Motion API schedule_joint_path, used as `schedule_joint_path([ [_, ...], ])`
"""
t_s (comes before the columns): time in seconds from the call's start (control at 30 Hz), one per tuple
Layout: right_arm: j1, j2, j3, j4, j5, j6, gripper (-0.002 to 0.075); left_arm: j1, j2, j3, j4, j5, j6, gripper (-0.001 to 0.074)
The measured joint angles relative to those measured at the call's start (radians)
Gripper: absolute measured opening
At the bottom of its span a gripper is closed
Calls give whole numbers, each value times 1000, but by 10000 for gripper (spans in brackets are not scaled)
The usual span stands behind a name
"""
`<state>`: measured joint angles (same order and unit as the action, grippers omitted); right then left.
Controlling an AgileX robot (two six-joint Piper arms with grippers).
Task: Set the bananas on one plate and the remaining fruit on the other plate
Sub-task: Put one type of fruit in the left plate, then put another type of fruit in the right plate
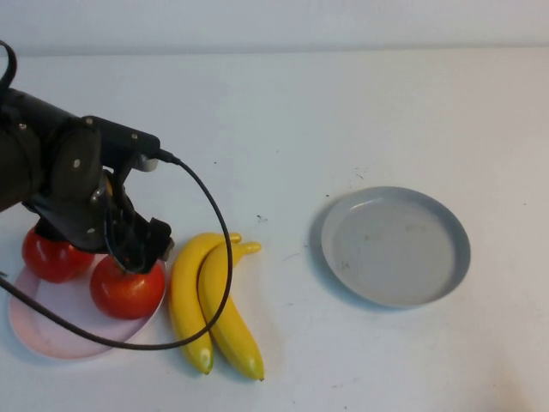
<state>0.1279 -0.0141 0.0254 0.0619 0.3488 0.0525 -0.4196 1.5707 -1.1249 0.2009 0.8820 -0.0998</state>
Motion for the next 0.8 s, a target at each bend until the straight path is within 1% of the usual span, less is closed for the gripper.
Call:
schedule_joint_path([
  [0.1,0,0,0,0,0,0,-16,-30,-64,0,13,0,-22,666],
  [0.17,0,0,0,0,0,0,-16,-55,-141,0,13,0,-61,631],
  [0.2,0,0,0,0,0,0,-15,-67,-185,0,13,4,-85,581],
  [0.23,0,0,0,0,0,0,-16,-73,-228,0,13,11,-105,508],
  [0.27,0,0,0,0,0,0,-15,-77,-269,0,11,20,-118,415],
  [0.33,0,0,0,0,0,0,-16,-77,-337,0,11,42,-128,202],
  [0.4,0,0,0,0,0,0,-16,-77,-396,0,11,66,-128,95],
  [0.43,0,0,0,0,0,0,-16,-77,-428,0,11,77,-128,64],
  [0.53,0,0,0,0,0,0,-17,-77,-523,0,11,88,-128,22],
  [0.67,0,0,0,0,0,0,-17,-77,-644,11,11,89,-128,9],
  [0.8,0,0,0,0,0,0,-17,-77,-763,116,13,23,-133,6],
])
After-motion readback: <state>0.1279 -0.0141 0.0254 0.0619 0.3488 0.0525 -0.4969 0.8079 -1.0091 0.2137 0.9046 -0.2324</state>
